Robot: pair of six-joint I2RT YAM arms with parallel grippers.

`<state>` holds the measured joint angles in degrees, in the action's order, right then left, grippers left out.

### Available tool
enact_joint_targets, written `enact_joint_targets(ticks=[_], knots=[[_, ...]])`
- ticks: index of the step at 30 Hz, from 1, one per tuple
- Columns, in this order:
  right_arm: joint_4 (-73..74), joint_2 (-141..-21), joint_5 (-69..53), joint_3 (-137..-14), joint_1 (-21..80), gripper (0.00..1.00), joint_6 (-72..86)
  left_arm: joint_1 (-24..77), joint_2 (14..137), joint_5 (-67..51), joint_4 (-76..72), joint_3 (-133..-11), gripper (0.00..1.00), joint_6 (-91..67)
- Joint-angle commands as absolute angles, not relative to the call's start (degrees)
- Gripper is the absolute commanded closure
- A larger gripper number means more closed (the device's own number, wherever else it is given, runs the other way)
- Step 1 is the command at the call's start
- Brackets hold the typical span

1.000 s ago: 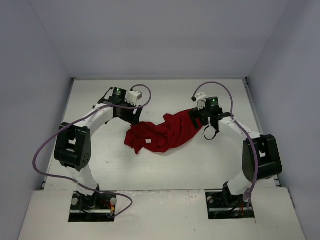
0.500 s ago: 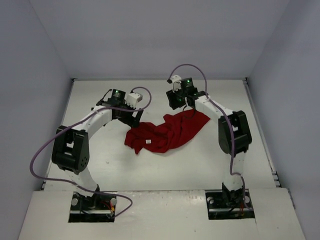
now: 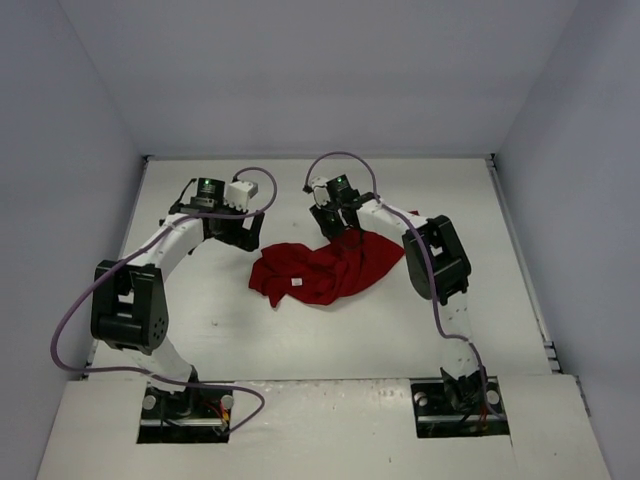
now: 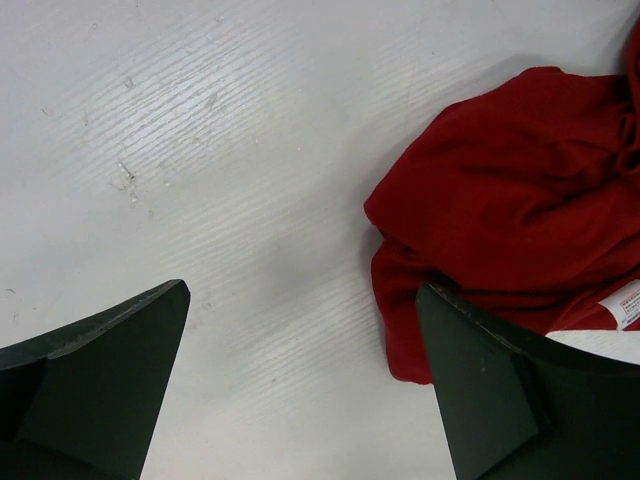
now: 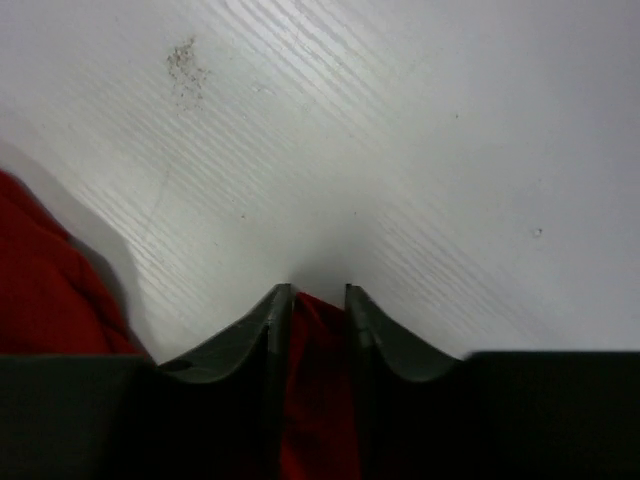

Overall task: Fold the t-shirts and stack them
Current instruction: Flatten out the tshirt

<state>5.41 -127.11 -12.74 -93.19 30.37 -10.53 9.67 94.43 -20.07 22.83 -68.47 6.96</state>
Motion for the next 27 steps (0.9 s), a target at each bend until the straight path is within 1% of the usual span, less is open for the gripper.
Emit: enact_joint_targets(ticks=[1, 3, 11, 16, 19, 22, 27], knots=[[8.78, -126.59, -10.37, -93.45, 30.15, 0.94, -13.16, 8.89, 92.11, -19.87, 21.0, -69.6, 0.04, 6.59], [9.27, -124.2, -10.12, -92.58, 30.15, 1.0, -14.19, 8.35, 92.02, -19.88, 21.11, -69.93, 0.04, 6.87], [11.16, -116.2, -9.05, -90.97, 30.06, 1.0, -18.28, 7.82, 91.85, -20.39, 20.69, -70.03, 0.04, 7.47], [14.28, -103.85, -9.47, -91.19, 30.06, 1.0, -20.26, 7.91, 89.37, -20.92, 21.28, -68.93, 0.04, 10.2], [19.99, -98.9, -10.47, -90.06, 30.01, 1.0, -22.27, 8.14, 87.67, -20.94, 22.66, -68.42, 0.04, 13.54], [23.07, -93.4, -11.1, -83.95, 29.97, 1.0, -23.91, 8.95, 86.74, -20.7, 24.28, -68.2, 0.04, 16.91], [26.7, -82.61, -10.95, -67.72, 29.97, 1.0, -25.96, 12.77, 85.92, -17.13, 25.4, -67.52, 0.04, 22.02]])
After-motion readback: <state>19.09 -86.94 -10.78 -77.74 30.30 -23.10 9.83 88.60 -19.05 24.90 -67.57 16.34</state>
